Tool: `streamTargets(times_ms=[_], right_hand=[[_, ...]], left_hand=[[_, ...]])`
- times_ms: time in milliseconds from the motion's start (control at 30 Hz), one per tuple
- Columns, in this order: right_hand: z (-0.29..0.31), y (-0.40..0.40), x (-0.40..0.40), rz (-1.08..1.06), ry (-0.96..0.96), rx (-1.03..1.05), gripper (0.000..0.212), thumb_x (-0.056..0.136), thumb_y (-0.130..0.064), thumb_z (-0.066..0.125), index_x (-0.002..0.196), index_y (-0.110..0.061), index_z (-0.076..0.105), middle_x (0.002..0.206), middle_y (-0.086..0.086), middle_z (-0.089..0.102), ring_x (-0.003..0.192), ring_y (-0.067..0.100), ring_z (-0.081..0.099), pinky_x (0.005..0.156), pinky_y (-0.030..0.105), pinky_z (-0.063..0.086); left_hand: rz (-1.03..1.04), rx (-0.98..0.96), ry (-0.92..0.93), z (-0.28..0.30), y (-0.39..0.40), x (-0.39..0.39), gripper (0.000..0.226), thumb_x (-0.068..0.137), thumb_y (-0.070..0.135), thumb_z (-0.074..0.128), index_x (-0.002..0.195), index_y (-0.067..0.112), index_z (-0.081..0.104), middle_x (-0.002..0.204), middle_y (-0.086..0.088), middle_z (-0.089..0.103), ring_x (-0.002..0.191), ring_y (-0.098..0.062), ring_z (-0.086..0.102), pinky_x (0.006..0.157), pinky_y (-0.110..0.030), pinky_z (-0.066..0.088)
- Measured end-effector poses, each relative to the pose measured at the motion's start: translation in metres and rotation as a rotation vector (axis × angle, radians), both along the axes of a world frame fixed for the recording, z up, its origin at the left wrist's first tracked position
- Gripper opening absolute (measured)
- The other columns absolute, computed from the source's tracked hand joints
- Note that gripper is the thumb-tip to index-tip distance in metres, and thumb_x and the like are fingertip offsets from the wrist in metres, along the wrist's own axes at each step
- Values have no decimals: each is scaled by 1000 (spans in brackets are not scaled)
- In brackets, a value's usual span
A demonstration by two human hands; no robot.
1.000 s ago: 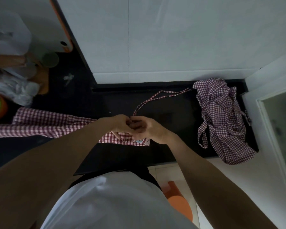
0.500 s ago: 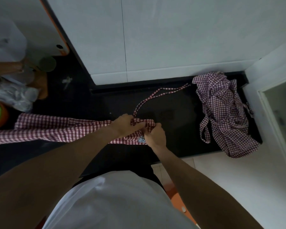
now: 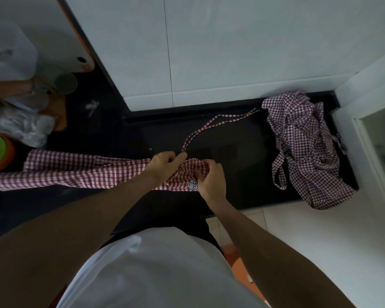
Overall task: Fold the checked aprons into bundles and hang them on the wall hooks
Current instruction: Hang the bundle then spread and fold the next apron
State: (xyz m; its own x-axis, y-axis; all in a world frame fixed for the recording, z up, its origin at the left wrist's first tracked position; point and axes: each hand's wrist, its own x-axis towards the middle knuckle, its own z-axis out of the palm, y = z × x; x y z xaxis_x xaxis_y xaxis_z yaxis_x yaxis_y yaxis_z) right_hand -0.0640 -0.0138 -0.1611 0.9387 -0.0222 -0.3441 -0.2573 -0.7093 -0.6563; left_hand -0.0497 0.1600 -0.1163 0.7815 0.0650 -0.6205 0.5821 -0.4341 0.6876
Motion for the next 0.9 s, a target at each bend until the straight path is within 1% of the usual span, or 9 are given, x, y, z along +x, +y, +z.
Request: streamTargets(times_ms=[133, 200, 333, 433, 533, 633, 733, 833, 900], right_hand=[[0, 5, 12, 48, 35, -69, 32, 93, -26, 68, 122, -23, 56, 120, 3, 50, 103, 19, 57, 84, 35, 54], [0, 7, 18, 53, 73, -76, 29, 94, -26, 66, 121, -24, 56, 119, 3, 51, 102, 20, 57, 84, 36, 54], [-1, 6, 21, -19, 93, -33, 23, 96, -23, 63, 118, -23, 56, 115, 1, 54, 93, 14, 58, 80, 32, 54], [-1, 8, 22, -128, 111, 132, 20, 94, -20, 66, 113, -21, 59, 111, -2, 59, 98, 15, 62, 81, 28, 53], [9, 6, 33, -291, 200, 371, 21, 90, -17, 72, 108, -21, 63, 110, -1, 64, 105, 19, 64, 90, 39, 57], [17, -7, 47, -309, 240, 380, 25, 91, -19, 70, 116, -18, 67, 120, 6, 64, 109, 22, 63, 94, 45, 56], [29, -31, 59, -368, 292, 452, 22, 93, -19, 67, 115, -18, 68, 119, 8, 65, 107, 25, 66, 92, 49, 57], [39, -56, 59, -345, 154, 422, 17, 90, -19, 71, 107, -22, 69, 111, 2, 69, 104, 22, 67, 90, 48, 58], [41, -72, 55, -396, 133, 449, 31, 85, -26, 77, 114, -25, 64, 114, -1, 66, 104, 19, 66, 89, 45, 58]], left_hand=[[-101, 346, -163, 0, -7, -5, 25, 94, 30, 64, 85, 6, 63, 89, -4, 60, 69, -13, 58, 56, -18, 46], [-106, 459, -186, 1, -8, -6, 22, 93, 28, 64, 84, 8, 61, 91, -5, 59, 73, -15, 59, 58, -23, 48], [-148, 620, -192, 1, -5, -5, 19, 95, 26, 59, 104, 11, 52, 99, -3, 53, 88, -19, 56, 70, -32, 46], [-203, 672, -104, -8, -6, -7, 16, 100, 23, 48, 111, 10, 46, 105, -9, 58, 88, -22, 54, 70, -36, 40], [-192, 654, -90, -18, -11, -9, 16, 102, 20, 41, 114, 8, 42, 108, -12, 58, 92, -26, 56, 71, -37, 37], [-191, 559, -167, -26, -25, -10, 15, 102, 20, 41, 112, 8, 43, 101, -10, 54, 88, -23, 53, 70, -37, 40], [-185, 460, -223, -33, -50, -6, 13, 103, 22, 40, 108, 11, 46, 100, -6, 54, 92, -23, 56, 76, -39, 49], [-165, 401, -261, -37, -79, 1, 12, 103, 22, 40, 107, 14, 48, 103, -2, 51, 95, -19, 53, 83, -38, 50], [-191, 360, -265, -41, -99, 8, 10, 103, 23, 41, 106, 16, 48, 103, 0, 49, 95, -16, 50, 80, -33, 46]])
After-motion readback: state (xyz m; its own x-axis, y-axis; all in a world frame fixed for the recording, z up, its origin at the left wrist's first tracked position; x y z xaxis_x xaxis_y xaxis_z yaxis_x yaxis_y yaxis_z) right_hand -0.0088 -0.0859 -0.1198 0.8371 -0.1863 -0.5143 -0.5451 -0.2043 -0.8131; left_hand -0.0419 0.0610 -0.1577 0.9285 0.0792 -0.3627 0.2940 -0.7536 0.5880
